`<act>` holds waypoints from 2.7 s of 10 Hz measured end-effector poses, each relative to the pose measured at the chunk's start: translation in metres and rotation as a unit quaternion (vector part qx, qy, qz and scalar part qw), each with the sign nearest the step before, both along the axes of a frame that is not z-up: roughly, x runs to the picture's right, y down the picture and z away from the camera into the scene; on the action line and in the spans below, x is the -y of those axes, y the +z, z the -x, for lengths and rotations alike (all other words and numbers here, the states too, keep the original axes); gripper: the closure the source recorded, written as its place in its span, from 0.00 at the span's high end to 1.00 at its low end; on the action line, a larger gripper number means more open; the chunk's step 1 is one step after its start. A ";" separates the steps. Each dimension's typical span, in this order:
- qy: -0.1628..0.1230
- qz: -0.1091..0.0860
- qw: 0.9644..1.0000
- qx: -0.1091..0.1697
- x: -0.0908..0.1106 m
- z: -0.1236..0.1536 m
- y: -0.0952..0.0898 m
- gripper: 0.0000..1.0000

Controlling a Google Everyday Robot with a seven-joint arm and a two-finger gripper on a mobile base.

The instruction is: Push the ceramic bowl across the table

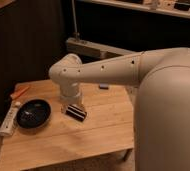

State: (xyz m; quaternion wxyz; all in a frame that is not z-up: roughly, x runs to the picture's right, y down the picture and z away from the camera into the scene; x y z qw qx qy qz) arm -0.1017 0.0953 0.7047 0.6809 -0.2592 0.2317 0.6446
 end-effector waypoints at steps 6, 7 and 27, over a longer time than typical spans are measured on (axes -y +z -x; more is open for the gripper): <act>0.000 0.000 1.000 0.000 0.000 0.000 0.000 0.65; 0.000 0.000 1.000 0.000 0.000 0.000 0.000 0.65; -0.177 -0.170 0.940 0.237 0.151 0.135 0.056 0.65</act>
